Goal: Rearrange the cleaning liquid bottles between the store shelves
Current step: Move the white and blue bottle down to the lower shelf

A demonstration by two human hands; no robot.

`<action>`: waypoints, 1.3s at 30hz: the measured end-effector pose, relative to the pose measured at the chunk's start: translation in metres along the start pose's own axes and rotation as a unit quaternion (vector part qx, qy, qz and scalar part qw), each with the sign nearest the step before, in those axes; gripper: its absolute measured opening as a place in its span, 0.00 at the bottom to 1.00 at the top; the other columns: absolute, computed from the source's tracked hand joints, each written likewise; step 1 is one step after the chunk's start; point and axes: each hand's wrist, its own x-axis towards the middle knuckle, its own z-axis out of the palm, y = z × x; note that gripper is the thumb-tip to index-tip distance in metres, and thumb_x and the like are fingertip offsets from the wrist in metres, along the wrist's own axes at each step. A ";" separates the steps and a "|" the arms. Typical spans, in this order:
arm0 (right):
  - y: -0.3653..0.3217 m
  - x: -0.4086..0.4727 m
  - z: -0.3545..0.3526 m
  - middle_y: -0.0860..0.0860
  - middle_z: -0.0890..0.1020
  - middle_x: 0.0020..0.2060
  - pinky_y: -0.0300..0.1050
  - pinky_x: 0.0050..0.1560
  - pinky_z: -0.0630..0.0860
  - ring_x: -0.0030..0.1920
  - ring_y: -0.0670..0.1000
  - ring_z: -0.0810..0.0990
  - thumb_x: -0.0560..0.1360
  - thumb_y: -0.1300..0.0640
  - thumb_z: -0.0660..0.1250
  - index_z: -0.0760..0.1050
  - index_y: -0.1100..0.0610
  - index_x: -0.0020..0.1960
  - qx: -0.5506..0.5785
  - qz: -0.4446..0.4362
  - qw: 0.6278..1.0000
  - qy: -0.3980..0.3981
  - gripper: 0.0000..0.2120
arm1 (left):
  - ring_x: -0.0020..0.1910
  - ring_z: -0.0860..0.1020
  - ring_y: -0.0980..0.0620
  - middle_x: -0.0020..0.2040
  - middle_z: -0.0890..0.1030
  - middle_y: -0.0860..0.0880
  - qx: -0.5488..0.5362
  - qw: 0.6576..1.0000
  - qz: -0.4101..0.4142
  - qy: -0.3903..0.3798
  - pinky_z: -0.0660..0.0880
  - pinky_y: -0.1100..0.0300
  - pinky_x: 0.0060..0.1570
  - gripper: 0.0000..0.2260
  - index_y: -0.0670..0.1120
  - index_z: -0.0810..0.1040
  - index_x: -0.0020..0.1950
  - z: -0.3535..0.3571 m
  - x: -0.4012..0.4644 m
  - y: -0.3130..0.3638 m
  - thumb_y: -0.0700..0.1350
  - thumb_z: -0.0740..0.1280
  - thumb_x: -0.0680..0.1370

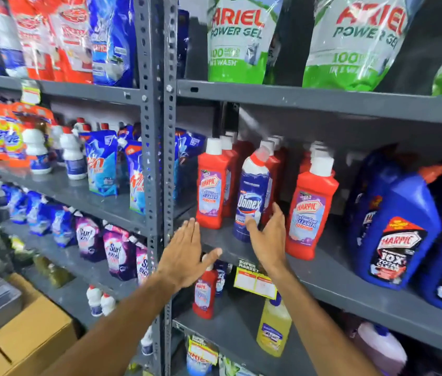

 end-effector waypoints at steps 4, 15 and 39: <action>0.005 0.011 0.010 0.55 0.80 0.69 0.38 0.60 0.76 0.68 0.54 0.80 0.78 0.53 0.76 0.65 0.59 0.79 0.021 0.042 0.999 -0.022 0.35 | 0.86 0.44 0.43 0.86 0.46 0.38 0.032 0.999 -0.002 -0.014 0.40 0.50 0.83 0.54 0.37 0.42 0.84 0.010 0.014 -0.006 0.78 0.32 0.73; 0.009 0.013 0.013 0.48 0.83 0.58 0.22 0.41 0.74 0.50 0.38 0.82 0.75 0.51 0.79 0.75 0.58 0.70 0.004 0.047 0.999 -0.023 0.27 | 0.85 0.53 0.41 0.85 0.56 0.38 0.086 0.996 -0.001 0.007 0.45 0.47 0.83 0.50 0.38 0.50 0.84 0.021 0.016 -0.009 0.76 0.34 0.78; 0.004 -0.142 0.025 0.42 0.88 0.54 0.45 0.55 0.84 0.54 0.42 0.87 0.71 0.49 0.79 0.78 0.43 0.59 0.092 0.041 0.991 -0.085 0.19 | 0.85 0.47 0.42 0.85 0.47 0.37 0.023 0.998 0.007 -0.053 0.38 0.51 0.81 0.49 0.36 0.46 0.84 0.093 -0.117 -0.035 0.74 0.38 0.78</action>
